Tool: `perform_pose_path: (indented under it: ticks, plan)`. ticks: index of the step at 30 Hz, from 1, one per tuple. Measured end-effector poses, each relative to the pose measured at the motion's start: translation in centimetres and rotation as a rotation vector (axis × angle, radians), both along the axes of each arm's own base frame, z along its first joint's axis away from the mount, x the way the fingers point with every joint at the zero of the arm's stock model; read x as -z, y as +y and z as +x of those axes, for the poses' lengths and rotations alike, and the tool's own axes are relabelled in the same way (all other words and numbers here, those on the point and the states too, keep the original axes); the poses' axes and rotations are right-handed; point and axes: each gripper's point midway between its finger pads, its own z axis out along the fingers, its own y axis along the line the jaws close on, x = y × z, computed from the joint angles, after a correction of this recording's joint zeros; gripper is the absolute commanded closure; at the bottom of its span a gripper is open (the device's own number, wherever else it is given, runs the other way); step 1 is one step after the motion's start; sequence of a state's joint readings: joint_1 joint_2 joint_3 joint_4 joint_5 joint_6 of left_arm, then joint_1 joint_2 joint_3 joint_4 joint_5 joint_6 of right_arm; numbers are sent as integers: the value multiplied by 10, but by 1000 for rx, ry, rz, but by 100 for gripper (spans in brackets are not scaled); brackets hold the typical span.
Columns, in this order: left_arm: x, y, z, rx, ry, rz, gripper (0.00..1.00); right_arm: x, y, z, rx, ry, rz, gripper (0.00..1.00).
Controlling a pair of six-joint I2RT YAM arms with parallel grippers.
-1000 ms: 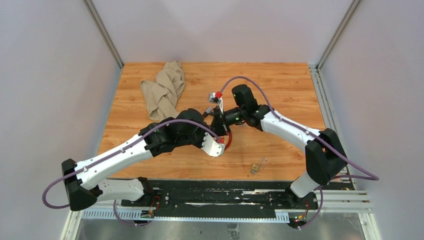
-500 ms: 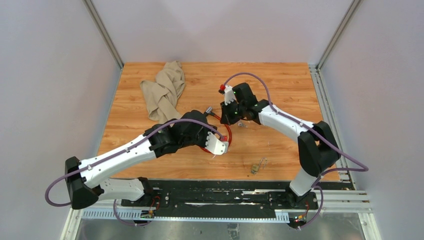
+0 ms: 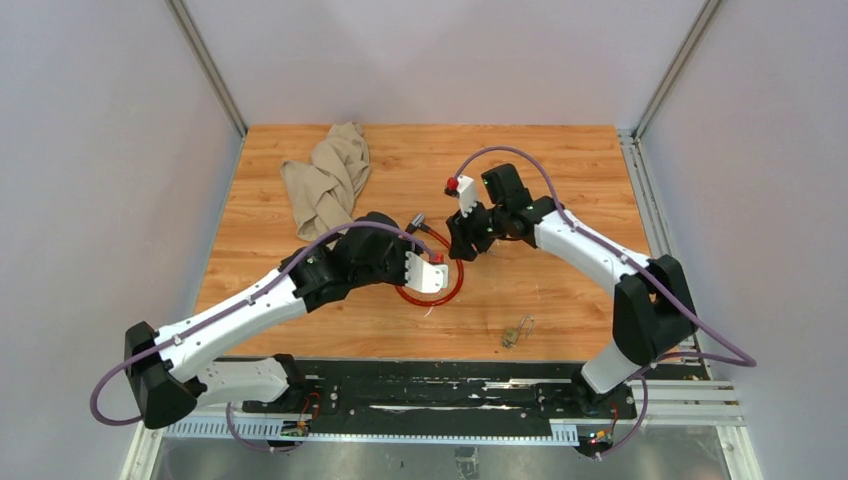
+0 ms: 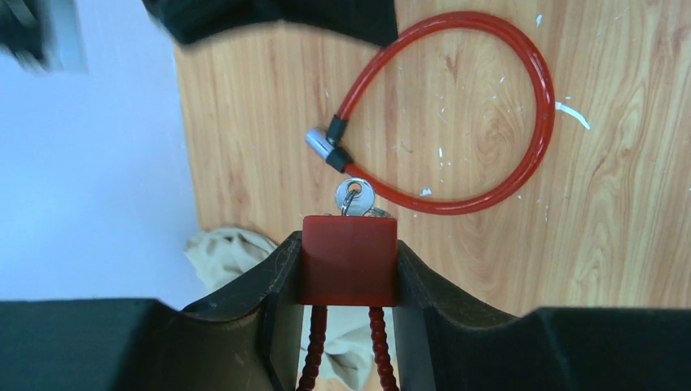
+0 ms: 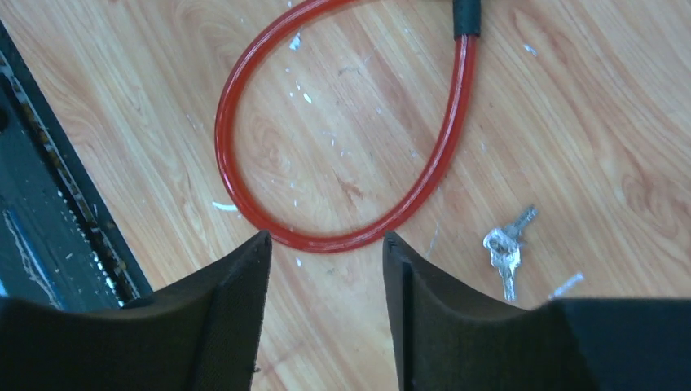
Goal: Lock with the key
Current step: Place the lock at the center of the board.
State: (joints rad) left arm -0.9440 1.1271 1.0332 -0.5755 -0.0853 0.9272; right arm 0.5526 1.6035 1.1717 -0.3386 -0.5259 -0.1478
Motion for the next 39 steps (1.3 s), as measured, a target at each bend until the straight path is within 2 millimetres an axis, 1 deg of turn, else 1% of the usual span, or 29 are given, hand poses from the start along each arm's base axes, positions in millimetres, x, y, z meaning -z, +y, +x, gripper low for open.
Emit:
perform_pose_path:
  ticks: [3, 4, 6, 9, 11, 13, 16, 18, 19, 23, 26, 29, 32, 34, 37, 39]
  plan:
    - [11, 12, 11, -80, 62, -47, 98, -9, -19, -3, -6, -51, -45, 37]
    - [15, 19, 17, -123, 82, -65, 96, -13, -27, -5, 2, -77, -70, 36]
    - [30, 35, 31, -224, 127, -87, 95, -19, -42, -9, 18, -122, -115, 36]
    - [67, 59, 54, -391, 219, -89, 95, -24, -65, -17, 46, -165, -184, 36]
    - [102, 77, 68, -521, 301, -61, 95, -24, -77, -21, 58, -188, -222, 36]
    - [134, 92, 77, -628, 367, -25, 93, -23, -87, -26, 62, -203, -258, 36]
    - [176, 112, 82, -751, 450, 27, 87, -19, -100, -31, 53, -220, -311, 35]
    - [192, 119, 80, -791, 483, 49, 82, -15, -108, -35, 39, -222, -347, 35]
    - [195, 120, 80, -803, 488, 53, 78, -12, -113, -37, 33, -219, -363, 35]
    - [195, 116, 88, -819, 482, 8, 54, 4, -135, -52, 3, -193, -446, 36]
    - [194, 118, 91, -832, 483, -14, 31, 15, -151, -59, -5, -170, -508, 36]
    - [187, 123, 91, -846, 468, -42, 16, 21, -167, -65, -3, -154, -562, 36]
    - [175, 128, 86, -843, 447, -64, 11, 18, -175, -66, 4, -163, -581, 36]
    - [162, 127, 84, -832, 433, -90, 10, 16, -180, -67, 9, -171, -594, 37]
    - [141, 117, 79, -769, 435, -150, 10, 17, -188, -71, -14, -156, -623, 37]
    - [125, 102, 71, -682, 451, -188, 9, 18, -197, -75, -23, -135, -641, 36]
